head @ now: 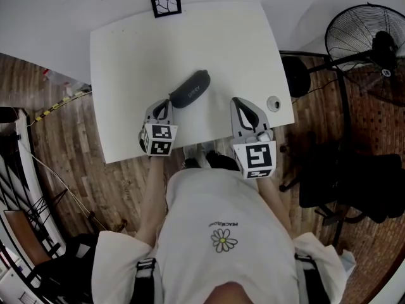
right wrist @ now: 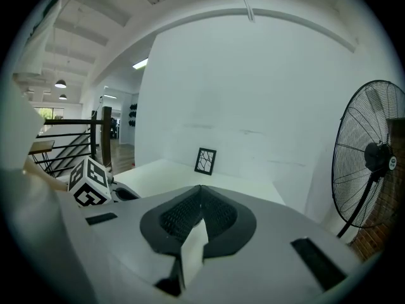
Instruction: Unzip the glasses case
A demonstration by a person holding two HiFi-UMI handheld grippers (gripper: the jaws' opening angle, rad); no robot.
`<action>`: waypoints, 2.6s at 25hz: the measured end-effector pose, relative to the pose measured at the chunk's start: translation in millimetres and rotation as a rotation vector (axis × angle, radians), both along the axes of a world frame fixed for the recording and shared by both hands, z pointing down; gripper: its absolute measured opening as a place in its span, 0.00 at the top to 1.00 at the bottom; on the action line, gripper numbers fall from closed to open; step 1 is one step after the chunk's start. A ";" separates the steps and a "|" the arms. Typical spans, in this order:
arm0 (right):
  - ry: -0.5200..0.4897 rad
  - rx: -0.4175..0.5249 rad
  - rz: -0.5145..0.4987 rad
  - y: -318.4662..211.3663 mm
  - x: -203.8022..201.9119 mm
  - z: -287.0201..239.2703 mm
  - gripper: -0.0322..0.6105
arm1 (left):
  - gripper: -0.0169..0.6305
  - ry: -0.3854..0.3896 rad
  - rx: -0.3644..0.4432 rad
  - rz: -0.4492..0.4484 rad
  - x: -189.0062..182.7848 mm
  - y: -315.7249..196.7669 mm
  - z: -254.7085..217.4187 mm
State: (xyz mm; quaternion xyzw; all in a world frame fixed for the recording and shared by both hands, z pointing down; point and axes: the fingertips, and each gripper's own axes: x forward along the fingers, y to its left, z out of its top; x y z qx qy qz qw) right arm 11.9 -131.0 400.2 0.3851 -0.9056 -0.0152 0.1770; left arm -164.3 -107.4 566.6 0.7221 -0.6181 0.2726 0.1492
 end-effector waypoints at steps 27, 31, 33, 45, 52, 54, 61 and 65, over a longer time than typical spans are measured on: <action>-0.010 -0.108 0.101 -12.3 13.4 24.9 0.94 | 0.96 0.048 0.229 0.440 120.7 -69.5 -93.6; -0.143 -0.356 0.204 -8.2 12.5 64.4 0.94 | 0.96 -0.022 0.192 0.715 133.1 -103.4 -99.4; -0.198 -0.479 0.210 1.8 4.5 82.7 0.94 | 0.96 -0.079 0.129 0.874 146.0 -106.8 -84.3; -0.268 -0.826 0.448 27.6 -48.3 174.2 0.71 | 0.96 -0.302 -0.047 1.165 161.7 -125.0 -24.5; -0.303 -0.881 0.539 21.8 -62.4 190.4 0.69 | 0.96 -0.204 -0.077 1.108 161.5 -127.9 -22.1; -0.295 -0.847 0.538 17.8 -60.5 189.4 0.69 | 0.96 -0.183 -0.093 1.076 159.5 -128.7 -21.9; -0.279 -0.816 0.527 9.9 -42.9 190.1 0.69 | 0.96 -0.281 -0.044 0.990 142.7 -123.0 -25.1; -0.256 -0.817 0.485 7.7 -38.6 189.2 0.69 | 0.96 -0.272 -0.059 0.969 145.8 -125.2 -24.7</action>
